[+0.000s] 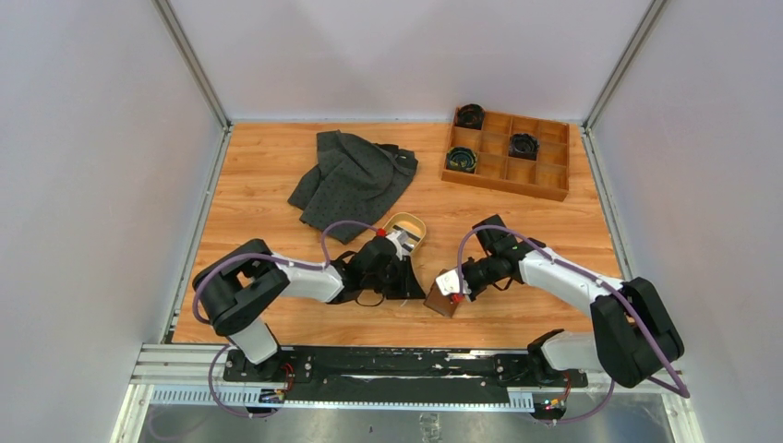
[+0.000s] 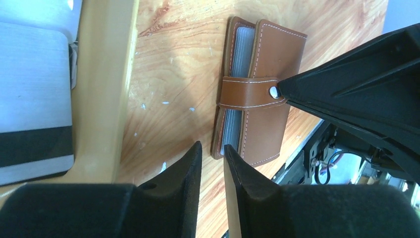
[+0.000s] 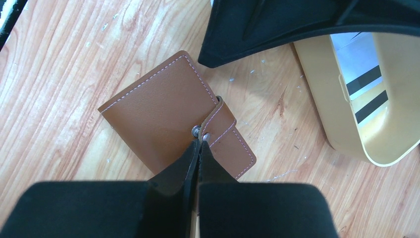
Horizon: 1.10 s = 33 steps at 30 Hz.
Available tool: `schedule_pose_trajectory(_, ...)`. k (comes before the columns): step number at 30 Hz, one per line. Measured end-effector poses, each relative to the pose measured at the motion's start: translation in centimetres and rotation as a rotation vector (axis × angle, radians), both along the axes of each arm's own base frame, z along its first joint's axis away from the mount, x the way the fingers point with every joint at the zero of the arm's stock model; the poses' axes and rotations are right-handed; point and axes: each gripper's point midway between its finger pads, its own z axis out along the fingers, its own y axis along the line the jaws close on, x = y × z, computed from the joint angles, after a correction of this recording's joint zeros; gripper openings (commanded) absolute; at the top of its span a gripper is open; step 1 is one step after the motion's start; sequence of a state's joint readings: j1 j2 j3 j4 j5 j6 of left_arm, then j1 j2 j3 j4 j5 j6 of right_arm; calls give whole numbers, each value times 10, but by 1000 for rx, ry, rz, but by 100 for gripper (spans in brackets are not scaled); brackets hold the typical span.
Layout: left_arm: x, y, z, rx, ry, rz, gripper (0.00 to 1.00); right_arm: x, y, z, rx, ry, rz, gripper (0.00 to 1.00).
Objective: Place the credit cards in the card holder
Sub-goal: Close the card holder at the center of the board.
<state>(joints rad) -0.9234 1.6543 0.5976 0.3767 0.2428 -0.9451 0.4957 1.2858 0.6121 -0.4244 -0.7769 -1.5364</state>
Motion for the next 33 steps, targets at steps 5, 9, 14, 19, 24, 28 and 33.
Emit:
schedule_pose_trajectory(5, 5, 3, 16, -13, -44, 17, 31, -2, -1, 2, -2, 3, 2, 0)
schedule_pose_trajectory(9, 7, 2, 28, -32, -76, 19, 33, -4, 0, 3, -3, 4, 6, 0)
schedule_pose_trajectory(14, 2, -1, 20, -11, -68, -4, 34, -5, 1, 4, -4, 5, 11, 0)
schedule_pose_trajectory(19, -5, -5, 13, 10, -57, -27, 34, -6, 1, 6, -9, -3, 16, 0)
schedule_pose_trajectory(24, -5, -4, 11, 30, -59, -29, 34, -7, 1, 5, -24, -15, 26, 0)
schedule_pose_trajectory(28, -2, -3, 11, 49, -71, -27, 34, -7, -1, 2, -40, -26, 29, 0)
schedule_pose_trajectory(33, 2, -2, 16, 68, -94, -28, 36, -8, -3, 1, -47, -40, 39, 0)
